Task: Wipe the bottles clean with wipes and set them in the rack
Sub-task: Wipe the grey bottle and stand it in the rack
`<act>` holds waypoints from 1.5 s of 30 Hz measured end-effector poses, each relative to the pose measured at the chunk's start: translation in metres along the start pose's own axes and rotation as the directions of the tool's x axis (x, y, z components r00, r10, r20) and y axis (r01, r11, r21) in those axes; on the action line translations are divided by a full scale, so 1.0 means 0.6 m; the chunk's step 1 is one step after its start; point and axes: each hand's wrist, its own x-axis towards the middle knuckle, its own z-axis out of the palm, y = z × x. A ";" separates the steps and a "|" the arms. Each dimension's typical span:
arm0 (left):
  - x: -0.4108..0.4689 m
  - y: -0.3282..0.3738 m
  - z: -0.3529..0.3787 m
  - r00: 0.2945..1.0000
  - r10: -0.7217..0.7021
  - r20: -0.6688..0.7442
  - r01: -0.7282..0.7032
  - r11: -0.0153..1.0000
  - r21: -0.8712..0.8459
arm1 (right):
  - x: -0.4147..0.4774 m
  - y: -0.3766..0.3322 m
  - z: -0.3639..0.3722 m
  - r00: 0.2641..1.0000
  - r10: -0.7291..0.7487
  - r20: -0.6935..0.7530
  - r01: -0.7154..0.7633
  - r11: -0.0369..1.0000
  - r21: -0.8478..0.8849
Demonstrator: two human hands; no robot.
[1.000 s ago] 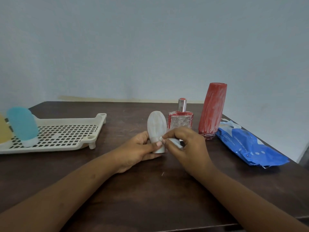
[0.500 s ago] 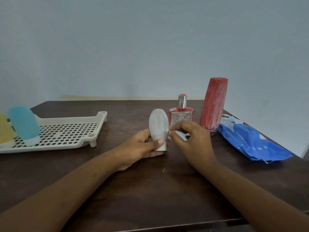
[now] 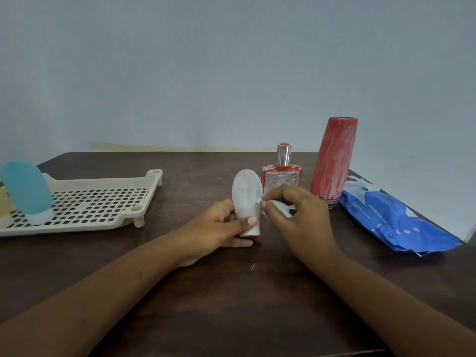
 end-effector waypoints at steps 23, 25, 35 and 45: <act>0.000 0.001 0.004 0.999 0.042 -0.008 -0.042 0.999 0.016 | 0.004 -0.001 -0.002 0.999 0.027 -0.047 -0.021 0.992 0.128; -0.001 0.002 0.003 0.999 0.042 -0.002 -0.042 0.999 0.016 | 0.000 -0.008 -0.003 1.000 0.007 -0.025 -0.004 0.990 0.143; -0.006 0.004 0.005 0.998 0.063 0.002 -0.063 0.998 0.021 | 0.001 -0.015 -0.007 0.998 0.039 -0.059 -0.028 0.985 0.170; -0.008 0.004 0.007 0.999 0.045 0.027 -0.046 0.998 0.035 | -0.001 -0.019 -0.008 0.999 -0.007 -0.032 0.011 0.990 0.141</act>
